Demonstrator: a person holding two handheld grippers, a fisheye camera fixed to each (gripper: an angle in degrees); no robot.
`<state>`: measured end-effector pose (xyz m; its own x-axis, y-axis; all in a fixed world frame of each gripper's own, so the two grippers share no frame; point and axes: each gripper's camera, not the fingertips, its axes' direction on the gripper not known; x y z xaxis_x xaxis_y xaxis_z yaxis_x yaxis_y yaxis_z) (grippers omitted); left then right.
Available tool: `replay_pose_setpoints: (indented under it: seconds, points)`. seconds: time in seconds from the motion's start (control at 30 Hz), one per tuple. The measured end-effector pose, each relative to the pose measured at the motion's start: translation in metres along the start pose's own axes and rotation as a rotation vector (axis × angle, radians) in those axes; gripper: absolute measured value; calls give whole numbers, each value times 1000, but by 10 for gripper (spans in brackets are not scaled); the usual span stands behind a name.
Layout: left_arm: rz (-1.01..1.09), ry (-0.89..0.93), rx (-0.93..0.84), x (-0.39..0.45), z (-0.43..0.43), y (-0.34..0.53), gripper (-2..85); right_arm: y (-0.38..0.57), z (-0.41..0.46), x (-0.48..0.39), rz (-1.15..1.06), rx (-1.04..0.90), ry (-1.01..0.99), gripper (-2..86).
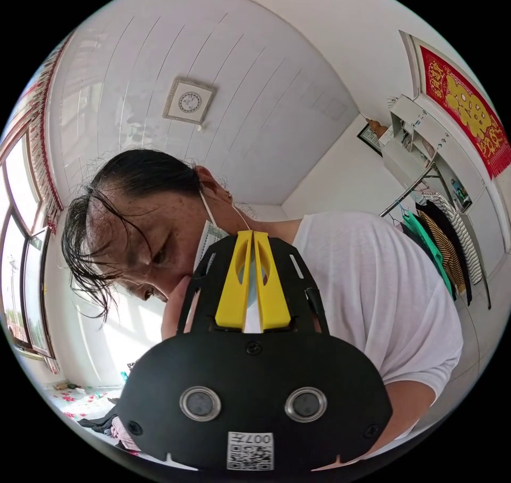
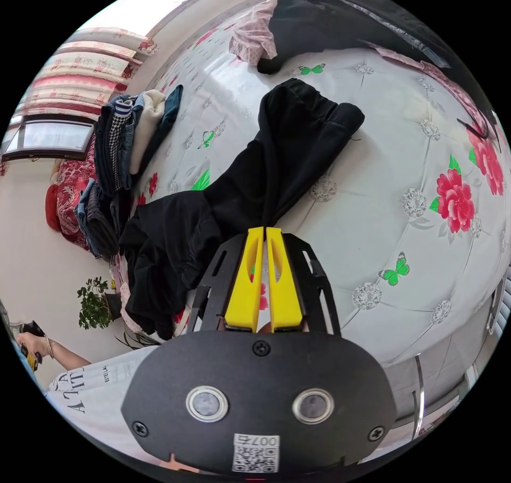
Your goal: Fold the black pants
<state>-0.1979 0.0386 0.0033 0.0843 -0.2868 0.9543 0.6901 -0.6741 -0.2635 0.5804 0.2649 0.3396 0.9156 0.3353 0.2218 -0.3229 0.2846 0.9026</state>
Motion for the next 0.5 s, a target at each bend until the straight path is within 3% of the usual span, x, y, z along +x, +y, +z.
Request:
replay_pose_setpoints:
  seconds: [0.5]
  points:
    - [41,22,-6,-16,7,3,-10,-26,17,-24,12,3,-11,-2]
